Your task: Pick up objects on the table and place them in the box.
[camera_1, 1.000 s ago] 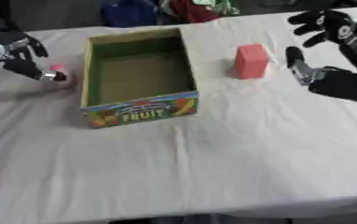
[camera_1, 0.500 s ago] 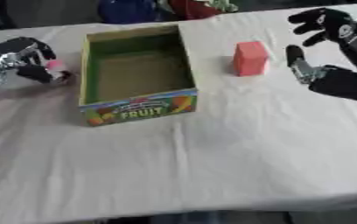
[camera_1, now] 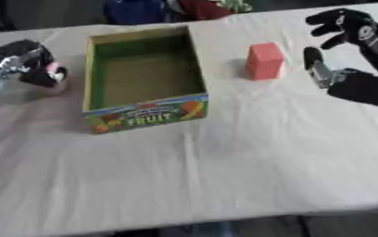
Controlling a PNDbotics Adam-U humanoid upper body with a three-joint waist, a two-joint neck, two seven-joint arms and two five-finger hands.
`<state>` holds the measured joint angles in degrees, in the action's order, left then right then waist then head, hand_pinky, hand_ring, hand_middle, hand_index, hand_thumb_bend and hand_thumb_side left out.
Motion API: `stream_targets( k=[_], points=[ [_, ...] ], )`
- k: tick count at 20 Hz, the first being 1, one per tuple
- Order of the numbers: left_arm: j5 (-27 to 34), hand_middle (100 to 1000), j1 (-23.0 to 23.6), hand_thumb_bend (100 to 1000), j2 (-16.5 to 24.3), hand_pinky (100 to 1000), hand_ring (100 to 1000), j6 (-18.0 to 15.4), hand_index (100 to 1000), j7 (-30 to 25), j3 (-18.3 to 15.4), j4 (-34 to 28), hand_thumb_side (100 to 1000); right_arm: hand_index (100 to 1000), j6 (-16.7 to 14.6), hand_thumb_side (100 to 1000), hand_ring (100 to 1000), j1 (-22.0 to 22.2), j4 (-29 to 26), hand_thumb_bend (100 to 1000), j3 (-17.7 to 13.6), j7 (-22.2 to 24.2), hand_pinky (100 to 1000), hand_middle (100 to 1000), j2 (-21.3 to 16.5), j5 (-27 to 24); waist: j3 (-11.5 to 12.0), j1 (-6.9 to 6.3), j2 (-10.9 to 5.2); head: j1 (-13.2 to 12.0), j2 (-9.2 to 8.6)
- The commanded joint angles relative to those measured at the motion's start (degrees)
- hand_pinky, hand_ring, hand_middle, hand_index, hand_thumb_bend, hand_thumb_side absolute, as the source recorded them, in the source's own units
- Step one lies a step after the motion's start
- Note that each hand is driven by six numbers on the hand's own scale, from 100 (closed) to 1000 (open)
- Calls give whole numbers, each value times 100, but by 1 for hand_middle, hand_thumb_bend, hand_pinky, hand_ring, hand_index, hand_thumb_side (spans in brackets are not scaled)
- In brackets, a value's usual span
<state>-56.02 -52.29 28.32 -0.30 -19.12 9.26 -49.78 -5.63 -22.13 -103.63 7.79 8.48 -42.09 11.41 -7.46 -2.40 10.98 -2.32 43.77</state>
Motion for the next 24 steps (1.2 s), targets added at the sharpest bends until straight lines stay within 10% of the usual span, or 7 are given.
stream_targets(
  k=[1, 24],
  points=[
    [-151, 180, -87, 100, 287, 384, 200, 10, 299, 412, -75, -384, 466, 888, -7, 565, 821, -66, -12, 100, -62, 10, 709, 840, -100, -48, 1, 12, -92, 13, 35],
    [490, 201, -584, 100, -292, 418, 227, -548, 323, 200, 1000, -2232, 485, 890, -30, 568, 821, -144, 22, 100, 19, 112, 709, 839, -62, -88, -98, 36, -155, -40, 28]
  ],
)
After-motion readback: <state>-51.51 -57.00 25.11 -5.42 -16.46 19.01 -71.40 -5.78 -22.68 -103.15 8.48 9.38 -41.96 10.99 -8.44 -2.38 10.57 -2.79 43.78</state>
